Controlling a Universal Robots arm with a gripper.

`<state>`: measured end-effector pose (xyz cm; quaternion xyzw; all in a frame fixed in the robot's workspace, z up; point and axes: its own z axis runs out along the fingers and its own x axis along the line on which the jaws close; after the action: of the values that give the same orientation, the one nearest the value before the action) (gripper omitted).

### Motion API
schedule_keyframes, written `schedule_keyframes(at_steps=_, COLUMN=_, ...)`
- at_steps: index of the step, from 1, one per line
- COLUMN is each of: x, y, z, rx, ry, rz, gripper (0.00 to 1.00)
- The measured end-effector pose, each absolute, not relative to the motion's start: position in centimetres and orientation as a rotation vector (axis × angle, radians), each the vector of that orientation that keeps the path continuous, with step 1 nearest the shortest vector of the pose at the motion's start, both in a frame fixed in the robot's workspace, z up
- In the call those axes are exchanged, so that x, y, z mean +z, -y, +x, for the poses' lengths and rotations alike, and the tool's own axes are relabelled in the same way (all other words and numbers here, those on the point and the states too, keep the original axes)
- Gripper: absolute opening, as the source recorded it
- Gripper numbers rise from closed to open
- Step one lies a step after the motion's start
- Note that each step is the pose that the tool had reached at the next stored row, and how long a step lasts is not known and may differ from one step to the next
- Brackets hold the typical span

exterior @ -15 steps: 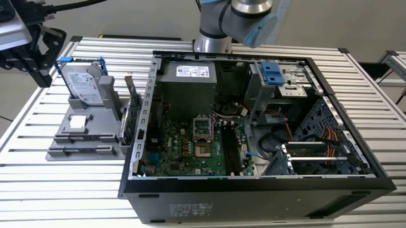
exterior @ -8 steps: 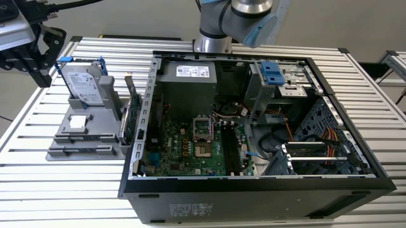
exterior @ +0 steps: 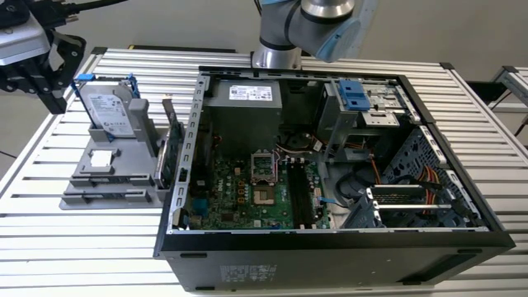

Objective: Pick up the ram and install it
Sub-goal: 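Pick up the ram and move it above insertion slot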

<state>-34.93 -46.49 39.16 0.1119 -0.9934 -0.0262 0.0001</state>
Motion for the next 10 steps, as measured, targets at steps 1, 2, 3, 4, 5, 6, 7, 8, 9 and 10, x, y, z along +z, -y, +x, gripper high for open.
schedule_keyframes(at_steps=1, x=39.16, y=46.49, z=-34.94, rx=-0.082, ry=3.12, rz=0.359, gripper=0.0)
schedule_keyframes(at_steps=2, x=39.16, y=46.49, z=-34.94, rx=-0.082, ry=3.118, rz=0.369, gripper=0.0)
schedule_keyframes(at_steps=3, x=39.16, y=46.49, z=-34.94, rx=-0.082, ry=3.117, rz=0.379, gripper=0.0)
schedule_keyframes(at_steps=4, x=39.16, y=46.49, z=-34.94, rx=-0.082, ry=3.116, rz=0.388, gripper=0.0)
schedule_keyframes(at_steps=5, x=39.16, y=46.49, z=-34.94, rx=-0.082, ry=3.114, rz=0.397, gripper=0.0)
schedule_keyframes(at_steps=6, x=39.16, y=46.49, z=-34.93, rx=-0.082, ry=3.113, rz=0.407, gripper=0.0)
schedule_keyframes(at_steps=7, x=39.16, y=46.49, z=-34.93, rx=-0.082, ry=3.112, rz=0.416, gripper=0.0)
schedule_keyframes(at_steps=8, x=39.16, y=46.49, z=-34.93, rx=-0.082, ry=3.11, rz=0.425, gripper=0.0)
schedule_keyframes(at_steps=9, x=39.16, y=46.49, z=-34.94, rx=-0.082, ry=3.109, rz=0.435, gripper=0.0)
schedule_keyframes(at_steps=10, x=39.16, y=46.49, z=-34.94, rx=-0.082, ry=3.107, rz=0.443, gripper=0.0)
